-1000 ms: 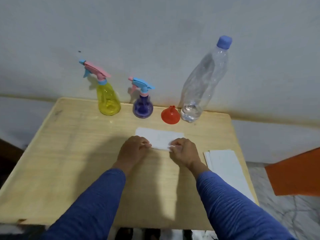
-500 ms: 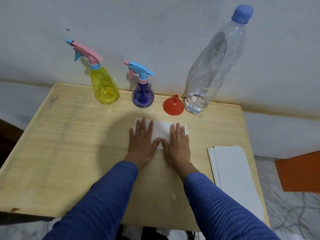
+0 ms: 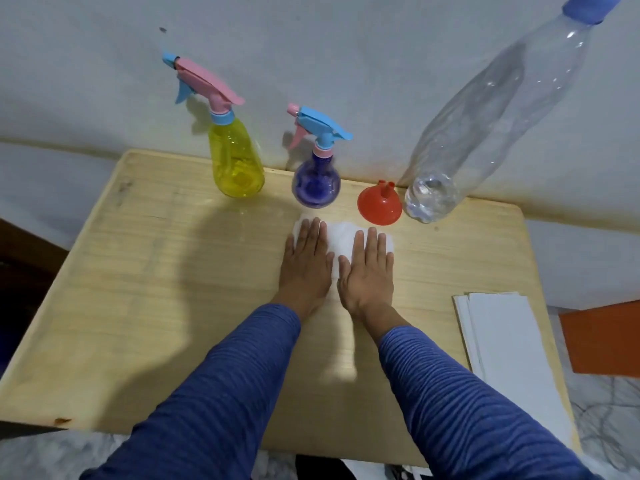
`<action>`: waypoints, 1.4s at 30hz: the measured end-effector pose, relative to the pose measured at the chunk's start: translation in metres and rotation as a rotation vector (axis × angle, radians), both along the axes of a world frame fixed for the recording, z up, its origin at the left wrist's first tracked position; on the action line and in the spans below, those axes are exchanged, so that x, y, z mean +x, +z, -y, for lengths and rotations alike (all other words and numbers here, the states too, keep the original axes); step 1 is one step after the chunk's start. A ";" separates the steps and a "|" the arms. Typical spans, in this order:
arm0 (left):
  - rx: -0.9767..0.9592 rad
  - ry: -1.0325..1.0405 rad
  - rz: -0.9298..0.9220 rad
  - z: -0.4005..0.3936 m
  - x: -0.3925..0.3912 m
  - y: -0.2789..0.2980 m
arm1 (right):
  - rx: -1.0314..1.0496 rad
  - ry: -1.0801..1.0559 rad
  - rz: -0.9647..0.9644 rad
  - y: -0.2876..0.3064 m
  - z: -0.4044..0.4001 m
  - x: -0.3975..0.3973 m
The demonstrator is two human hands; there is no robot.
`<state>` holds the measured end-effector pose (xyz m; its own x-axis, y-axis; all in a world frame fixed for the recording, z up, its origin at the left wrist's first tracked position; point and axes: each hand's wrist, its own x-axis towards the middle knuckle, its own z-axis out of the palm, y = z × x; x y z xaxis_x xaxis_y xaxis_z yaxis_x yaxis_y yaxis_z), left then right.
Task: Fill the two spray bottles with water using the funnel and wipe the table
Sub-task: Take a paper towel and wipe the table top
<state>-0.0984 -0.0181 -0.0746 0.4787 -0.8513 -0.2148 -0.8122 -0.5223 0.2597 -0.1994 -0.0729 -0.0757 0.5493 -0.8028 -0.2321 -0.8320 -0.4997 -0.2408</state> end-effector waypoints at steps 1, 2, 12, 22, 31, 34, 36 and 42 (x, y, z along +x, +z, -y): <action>0.000 -0.009 0.010 -0.003 0.007 0.000 | 0.004 -0.004 -0.002 0.000 -0.003 0.008; -0.005 -0.023 0.022 -0.006 0.015 -0.001 | 0.006 -0.007 0.000 -0.001 -0.007 0.016; 0.021 -0.074 0.084 -0.072 0.128 -0.001 | 0.023 -0.004 0.057 0.000 -0.075 0.131; 0.087 0.052 0.038 -0.176 0.235 0.005 | 0.083 0.137 0.083 0.006 -0.164 0.243; 0.079 0.107 0.054 -0.222 0.241 0.002 | 0.055 0.238 0.104 0.004 -0.206 0.251; 0.072 0.099 0.080 -0.223 0.234 0.003 | 0.055 0.257 0.084 0.004 -0.207 0.245; 0.075 0.095 0.072 -0.222 0.227 0.003 | 0.061 0.259 0.091 0.004 -0.208 0.237; 0.087 0.078 0.039 -0.208 0.195 0.004 | 0.040 0.233 0.132 0.000 -0.199 0.200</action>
